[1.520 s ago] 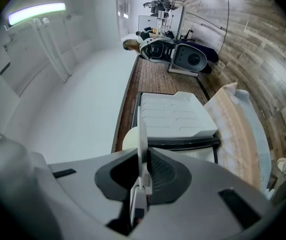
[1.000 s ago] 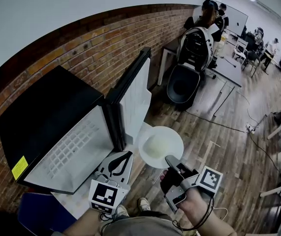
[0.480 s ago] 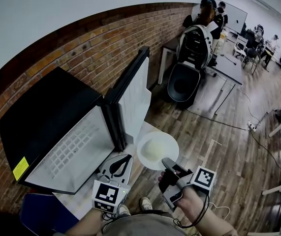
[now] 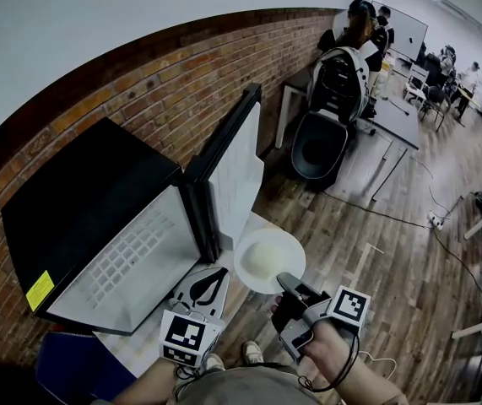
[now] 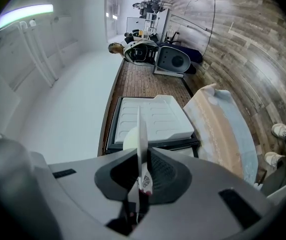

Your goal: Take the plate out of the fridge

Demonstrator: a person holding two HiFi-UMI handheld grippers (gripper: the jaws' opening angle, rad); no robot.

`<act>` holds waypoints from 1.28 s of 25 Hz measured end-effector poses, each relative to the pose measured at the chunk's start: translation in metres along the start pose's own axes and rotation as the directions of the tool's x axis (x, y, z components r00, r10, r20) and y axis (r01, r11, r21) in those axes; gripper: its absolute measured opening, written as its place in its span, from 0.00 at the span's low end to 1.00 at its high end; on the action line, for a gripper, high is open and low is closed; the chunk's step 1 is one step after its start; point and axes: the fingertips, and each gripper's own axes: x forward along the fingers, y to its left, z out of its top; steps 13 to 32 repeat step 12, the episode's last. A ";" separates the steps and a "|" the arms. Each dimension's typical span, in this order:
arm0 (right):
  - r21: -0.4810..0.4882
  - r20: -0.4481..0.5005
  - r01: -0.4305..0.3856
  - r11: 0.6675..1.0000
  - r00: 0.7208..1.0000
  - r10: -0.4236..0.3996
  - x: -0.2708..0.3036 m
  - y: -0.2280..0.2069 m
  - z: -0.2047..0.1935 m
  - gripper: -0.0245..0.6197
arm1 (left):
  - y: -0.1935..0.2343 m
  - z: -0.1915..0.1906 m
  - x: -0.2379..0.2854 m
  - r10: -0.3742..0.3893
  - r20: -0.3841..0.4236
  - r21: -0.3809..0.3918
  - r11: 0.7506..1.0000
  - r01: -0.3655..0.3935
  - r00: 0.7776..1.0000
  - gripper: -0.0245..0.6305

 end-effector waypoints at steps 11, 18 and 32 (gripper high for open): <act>-0.009 -0.021 -0.001 1.000 1.000 0.001 0.002 0.002 -0.007 0.11 | 0.001 0.002 -0.007 -0.002 -0.001 0.006 1.000 0.002 1.000 0.07; -0.009 -0.023 -0.001 1.000 1.000 0.001 0.002 0.002 -0.008 0.11 | 0.000 0.001 -0.008 -0.002 0.000 0.008 1.000 0.002 1.000 0.07; -0.009 -0.023 -0.001 1.000 1.000 0.001 0.002 0.002 -0.008 0.11 | 0.000 0.001 -0.008 -0.002 0.000 0.008 1.000 0.002 1.000 0.07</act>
